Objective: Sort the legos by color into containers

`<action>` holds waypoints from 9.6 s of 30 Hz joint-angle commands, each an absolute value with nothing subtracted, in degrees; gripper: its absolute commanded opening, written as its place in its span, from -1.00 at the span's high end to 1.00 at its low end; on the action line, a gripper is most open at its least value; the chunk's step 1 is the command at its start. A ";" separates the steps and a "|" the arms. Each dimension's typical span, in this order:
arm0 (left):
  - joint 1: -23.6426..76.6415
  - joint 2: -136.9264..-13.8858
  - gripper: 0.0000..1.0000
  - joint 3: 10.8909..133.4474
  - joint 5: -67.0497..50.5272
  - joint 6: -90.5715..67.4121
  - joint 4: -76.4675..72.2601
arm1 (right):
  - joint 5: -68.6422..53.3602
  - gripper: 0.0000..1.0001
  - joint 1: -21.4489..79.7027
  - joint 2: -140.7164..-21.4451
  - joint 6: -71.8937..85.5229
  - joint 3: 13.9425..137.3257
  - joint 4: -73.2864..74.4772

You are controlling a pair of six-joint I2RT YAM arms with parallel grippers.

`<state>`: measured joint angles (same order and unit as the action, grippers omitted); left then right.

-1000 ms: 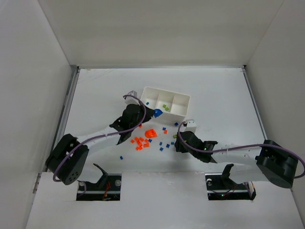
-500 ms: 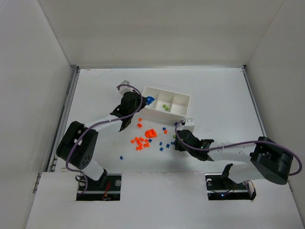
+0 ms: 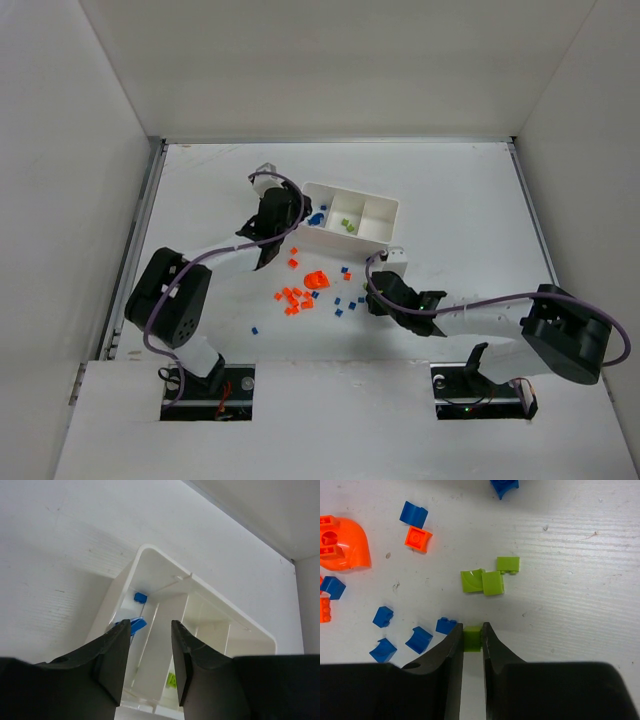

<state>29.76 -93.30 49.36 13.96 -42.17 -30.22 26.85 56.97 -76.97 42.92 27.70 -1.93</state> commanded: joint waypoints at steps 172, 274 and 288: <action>30.36 -101.16 0.81 62.84 16.70 -48.25 -23.38 | 34.37 0.19 58.14 -73.21 58.89 31.46 16.35; 69.65 -81.48 0.16 27.25 21.88 -34.64 -19.08 | 25.14 0.23 44.69 -68.47 40.68 33.76 -1.41; 72.99 -87.36 0.31 30.32 24.87 -29.71 -16.26 | 24.08 0.20 45.04 -66.27 43.24 29.36 -1.49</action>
<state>71.96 -85.49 29.89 24.77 -31.29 -20.80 23.73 44.36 -67.42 42.15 29.78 -0.03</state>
